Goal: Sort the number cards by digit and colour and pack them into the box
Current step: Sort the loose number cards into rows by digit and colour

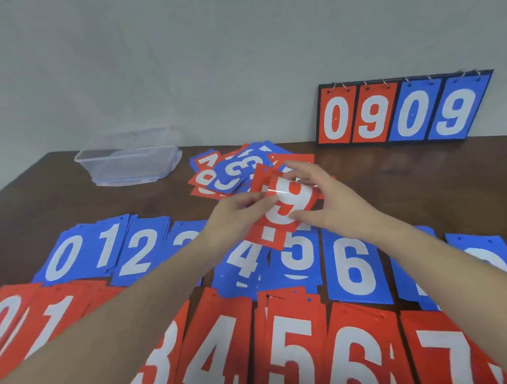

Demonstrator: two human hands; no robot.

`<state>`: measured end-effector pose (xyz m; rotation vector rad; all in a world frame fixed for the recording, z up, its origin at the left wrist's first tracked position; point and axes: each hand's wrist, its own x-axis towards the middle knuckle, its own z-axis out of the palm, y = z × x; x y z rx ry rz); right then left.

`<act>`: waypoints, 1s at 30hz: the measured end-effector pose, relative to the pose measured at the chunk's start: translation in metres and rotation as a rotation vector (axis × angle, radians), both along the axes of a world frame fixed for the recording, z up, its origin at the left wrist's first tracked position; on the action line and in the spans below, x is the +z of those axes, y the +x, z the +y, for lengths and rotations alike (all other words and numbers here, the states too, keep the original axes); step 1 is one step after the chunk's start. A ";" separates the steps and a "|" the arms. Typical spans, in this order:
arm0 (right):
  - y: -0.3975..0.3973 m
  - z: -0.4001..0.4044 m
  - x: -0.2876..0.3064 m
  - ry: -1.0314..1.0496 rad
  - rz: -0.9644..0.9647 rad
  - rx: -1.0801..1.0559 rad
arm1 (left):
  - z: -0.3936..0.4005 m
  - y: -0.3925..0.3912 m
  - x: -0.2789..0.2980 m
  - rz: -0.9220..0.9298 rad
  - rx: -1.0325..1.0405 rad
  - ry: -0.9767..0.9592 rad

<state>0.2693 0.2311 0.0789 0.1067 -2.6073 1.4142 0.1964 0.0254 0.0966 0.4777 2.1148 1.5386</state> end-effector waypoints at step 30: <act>-0.049 -0.279 -0.016 -0.404 -0.332 -0.154 | -0.369 -0.008 -0.047 0.329 0.390 -0.510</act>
